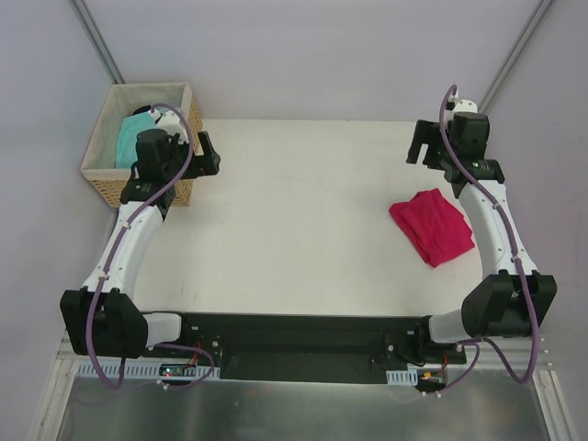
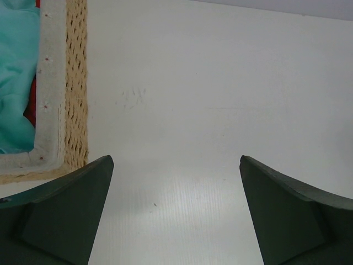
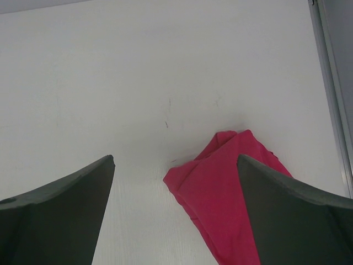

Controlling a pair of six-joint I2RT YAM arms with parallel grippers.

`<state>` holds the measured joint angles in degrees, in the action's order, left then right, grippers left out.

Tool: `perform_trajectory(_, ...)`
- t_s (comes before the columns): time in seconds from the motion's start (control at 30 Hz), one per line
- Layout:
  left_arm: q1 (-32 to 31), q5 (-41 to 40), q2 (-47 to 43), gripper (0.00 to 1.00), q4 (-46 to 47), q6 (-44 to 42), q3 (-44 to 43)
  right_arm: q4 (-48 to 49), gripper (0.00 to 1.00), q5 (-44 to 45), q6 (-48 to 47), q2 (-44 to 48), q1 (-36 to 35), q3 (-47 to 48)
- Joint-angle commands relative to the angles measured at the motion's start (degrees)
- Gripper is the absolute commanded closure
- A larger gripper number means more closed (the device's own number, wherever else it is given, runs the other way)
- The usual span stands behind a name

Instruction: Fold and stack the t-shirts

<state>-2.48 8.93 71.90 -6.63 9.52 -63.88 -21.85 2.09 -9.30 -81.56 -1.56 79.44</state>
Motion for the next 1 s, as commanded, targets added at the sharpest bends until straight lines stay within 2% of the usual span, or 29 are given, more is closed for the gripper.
perform_trajectory(0.0,0.8,1.5,-0.3,0.01,3.3,-0.9,0.3,2.3,0.03,-1.3,1.1,3.2,1.4,-2.4)
perform_trajectory(0.23,1.4,2.9,-1.0,0.01,4.8,0.8,2.4,1.5,0.03,-1.6,1.1,0.7,1.5,-4.1)
perform_trajectory(0.37,1.9,5.0,-2.0,0.01,5.0,1.6,2.6,2.0,0.01,-6.2,1.3,-3.0,1.4,-4.7)
perform_trajectory(0.43,2.0,7.6,-1.6,0.01,4.9,1.3,2.0,1.7,0.06,-8.3,1.6,-4.7,1.4,-4.7)
perform_trajectory(0.53,2.0,9.0,-0.7,0.01,4.8,1.9,1.0,-0.2,0.22,-11.5,2.2,-8.6,1.4,-3.5)
perform_trajectory(0.57,2.0,9.2,-0.6,0.02,4.9,2.3,0.6,-1.8,0.31,-12.3,2.2,-9.9,1.5,-2.2)
perform_trajectory(0.67,2.0,9.6,-1.0,0.02,4.8,3.1,-0.9,-6.3,0.45,-9.5,2.0,-11.7,1.5,0.4)
perform_trajectory(0.73,2.0,10.3,-1.1,0.01,4.8,2.8,-2.5,-9.0,0.46,-10.0,0.6,-14.4,1.2,3.9)
perform_trajectory(0.83,2.0,12.4,-0.2,0.01,3.4,2.4,-5.4,-11.4,0.58,-10.4,0.2,-15.5,0.9,4.5)
perform_trajectory(0.97,2.0,13.1,1.7,0.01,2.2,3.0,-8.6,-13.2,0.59,-11.7,2.4,-16.3,0.8,3.6)
